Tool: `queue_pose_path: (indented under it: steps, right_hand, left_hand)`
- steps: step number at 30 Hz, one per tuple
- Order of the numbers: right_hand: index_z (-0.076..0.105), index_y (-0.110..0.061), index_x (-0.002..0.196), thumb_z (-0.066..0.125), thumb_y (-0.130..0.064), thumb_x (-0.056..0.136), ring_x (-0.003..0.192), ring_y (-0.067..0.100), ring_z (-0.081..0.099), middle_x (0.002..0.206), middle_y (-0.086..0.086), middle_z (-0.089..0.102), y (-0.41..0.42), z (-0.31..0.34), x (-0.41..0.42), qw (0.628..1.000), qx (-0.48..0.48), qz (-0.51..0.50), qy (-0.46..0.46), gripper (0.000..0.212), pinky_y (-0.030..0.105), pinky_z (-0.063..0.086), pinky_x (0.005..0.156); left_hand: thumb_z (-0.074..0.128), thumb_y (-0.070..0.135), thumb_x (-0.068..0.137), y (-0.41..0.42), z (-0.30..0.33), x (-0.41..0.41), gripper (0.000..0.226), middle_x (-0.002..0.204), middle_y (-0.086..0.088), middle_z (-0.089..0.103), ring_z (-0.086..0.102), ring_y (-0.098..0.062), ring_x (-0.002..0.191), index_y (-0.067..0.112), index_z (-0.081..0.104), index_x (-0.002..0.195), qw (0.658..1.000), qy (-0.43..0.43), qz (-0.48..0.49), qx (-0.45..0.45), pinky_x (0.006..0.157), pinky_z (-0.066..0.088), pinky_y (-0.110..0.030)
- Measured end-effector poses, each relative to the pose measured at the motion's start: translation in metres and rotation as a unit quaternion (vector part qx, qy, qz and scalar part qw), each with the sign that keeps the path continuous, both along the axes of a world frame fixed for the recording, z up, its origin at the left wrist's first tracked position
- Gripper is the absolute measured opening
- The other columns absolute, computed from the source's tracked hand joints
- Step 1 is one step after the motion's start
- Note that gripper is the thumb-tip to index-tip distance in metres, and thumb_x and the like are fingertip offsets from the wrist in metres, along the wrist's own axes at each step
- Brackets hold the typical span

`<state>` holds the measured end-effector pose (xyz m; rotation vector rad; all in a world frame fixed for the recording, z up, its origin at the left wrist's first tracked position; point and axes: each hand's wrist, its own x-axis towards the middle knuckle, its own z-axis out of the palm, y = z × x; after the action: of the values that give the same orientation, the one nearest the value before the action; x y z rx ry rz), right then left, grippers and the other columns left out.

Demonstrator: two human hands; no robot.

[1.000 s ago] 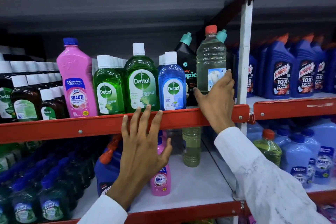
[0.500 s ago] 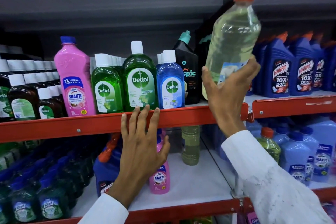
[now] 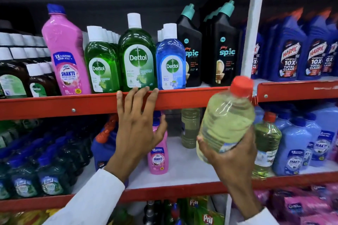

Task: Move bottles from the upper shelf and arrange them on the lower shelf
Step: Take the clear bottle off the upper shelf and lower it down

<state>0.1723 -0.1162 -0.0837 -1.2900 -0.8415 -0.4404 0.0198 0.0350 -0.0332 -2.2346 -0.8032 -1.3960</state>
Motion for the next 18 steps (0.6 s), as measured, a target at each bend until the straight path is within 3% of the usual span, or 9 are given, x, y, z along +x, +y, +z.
queue_pose_path:
  steps: [2,5,6,8,18]
  right_hand:
    - [0.049,-0.017,0.123,0.090,-0.035,0.049,0.093,-0.014,0.053,0.107,-0.003,0.054,0.013,-0.022,0.006,0.999,-0.032,0.006,0.015,0.086,-0.005,0.033,0.080]
    - [0.051,-0.014,0.116,0.098,-0.024,0.046,0.092,0.019,0.059,0.105,0.003,0.058,0.039,-0.053,0.018,0.997,-0.073,0.003,0.038,0.085,0.018,0.042,0.075]
    - [0.051,-0.012,0.116,0.098,-0.020,0.046,0.091,0.022,0.058,0.104,0.004,0.058,0.047,-0.060,0.022,0.996,-0.083,0.000,0.043,0.085,0.018,0.041,0.072]
    - [0.050,-0.011,0.115,0.098,-0.018,0.045,0.090,0.021,0.057,0.104,0.004,0.056,0.064,-0.071,0.030,0.994,-0.094,-0.001,0.052,0.085,0.013,0.039,0.071]
    - [0.053,-0.012,0.112,0.096,-0.029,0.041,0.094,0.028,0.064,0.106,0.010,0.062,0.135,-0.094,0.079,0.983,-0.138,-0.009,0.123,0.084,0.033,0.052,0.078]
  left_hand:
    - [0.061,0.040,0.087,0.000,0.000,0.000,0.063,0.142,-0.011,0.053,0.043,-0.033,0.139,0.016,0.049,0.144,1.000,-0.001,-0.001,0.000,0.126,0.019,-0.062]
    - [0.061,0.037,0.087,0.002,0.000,0.001,0.061,0.141,-0.012,0.054,0.043,-0.033,0.137,0.016,0.050,0.143,1.000,-0.007,-0.008,0.003,0.126,0.018,-0.062]
    - [0.061,0.035,0.086,0.002,0.000,0.001,0.061,0.141,-0.012,0.054,0.044,-0.033,0.137,0.016,0.050,0.143,1.000,-0.010,-0.009,0.003,0.126,0.018,-0.062]
    - [0.061,0.032,0.085,0.003,0.000,0.002,0.061,0.140,-0.012,0.055,0.044,-0.033,0.136,0.016,0.051,0.143,1.000,-0.016,-0.013,0.000,0.127,0.017,-0.061]
    - [0.062,0.018,0.077,0.001,0.001,0.010,0.061,0.135,-0.014,0.058,0.048,-0.038,0.132,0.013,0.057,0.137,0.999,-0.047,-0.011,-0.001,0.126,0.017,-0.063]
